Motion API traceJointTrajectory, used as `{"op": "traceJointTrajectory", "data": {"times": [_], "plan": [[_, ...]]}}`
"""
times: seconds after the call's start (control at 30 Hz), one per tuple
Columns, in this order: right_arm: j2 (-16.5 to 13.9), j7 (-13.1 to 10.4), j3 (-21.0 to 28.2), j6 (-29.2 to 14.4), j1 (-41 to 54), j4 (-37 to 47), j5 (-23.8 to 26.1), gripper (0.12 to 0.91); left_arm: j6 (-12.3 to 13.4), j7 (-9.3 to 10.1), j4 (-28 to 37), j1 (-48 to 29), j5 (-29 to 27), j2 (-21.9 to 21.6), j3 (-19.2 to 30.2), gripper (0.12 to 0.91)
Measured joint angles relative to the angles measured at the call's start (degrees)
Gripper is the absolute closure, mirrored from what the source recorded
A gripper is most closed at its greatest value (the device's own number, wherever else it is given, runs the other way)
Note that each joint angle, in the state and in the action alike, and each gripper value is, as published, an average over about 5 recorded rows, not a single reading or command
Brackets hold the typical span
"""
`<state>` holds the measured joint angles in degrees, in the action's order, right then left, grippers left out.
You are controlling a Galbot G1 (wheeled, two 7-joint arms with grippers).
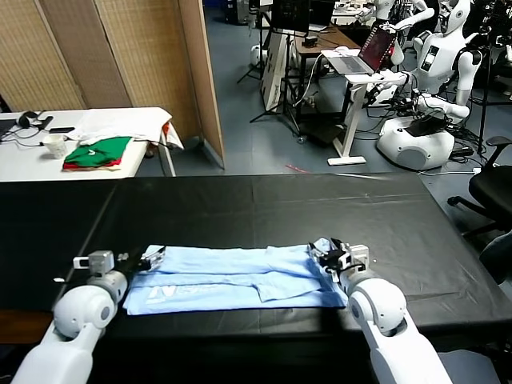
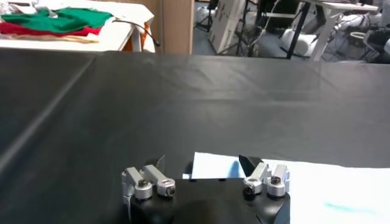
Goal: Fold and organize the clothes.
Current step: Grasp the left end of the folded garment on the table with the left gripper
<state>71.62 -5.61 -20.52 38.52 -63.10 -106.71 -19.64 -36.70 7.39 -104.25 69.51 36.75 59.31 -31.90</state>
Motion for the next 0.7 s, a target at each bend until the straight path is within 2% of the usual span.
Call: {"op": "traceJointTrajectory", "data": {"times": [0.13,0.2,0.27,0.37,0.7], "plan": [[0.45,-0.06,-0.23,-0.58,-0.42,0.37,0.18,0.79,0.32,0.01,-0.09,0.6,-1.22,0.11,-0.24,0.624],[0.77,-0.2,-0.41,-0.89,-0.72,0.4,0.23,0.854,0.57,0.01,-0.2,0.89,-1.89,0.17,-0.33,0.756],[1.1,-0.42,-0.65,-1.37,-1.05,0.35,0.26,0.884,0.89,0.01,-0.28,1.14,-2.66,0.29,-0.38,0.843],[1.57,-0.65,-1.05,-2.15,-1.62,0.14,0.26,0.885,1.34,0.01,-0.37,1.38,-3.58,0.58,-0.4,0.877],[2.52,-1.53,-2.36,-2.89,-3.36,-0.99,0.05,0.885,2.2,0.39,-0.4,1.62,-4.61,1.17,-0.48,0.88]]}}
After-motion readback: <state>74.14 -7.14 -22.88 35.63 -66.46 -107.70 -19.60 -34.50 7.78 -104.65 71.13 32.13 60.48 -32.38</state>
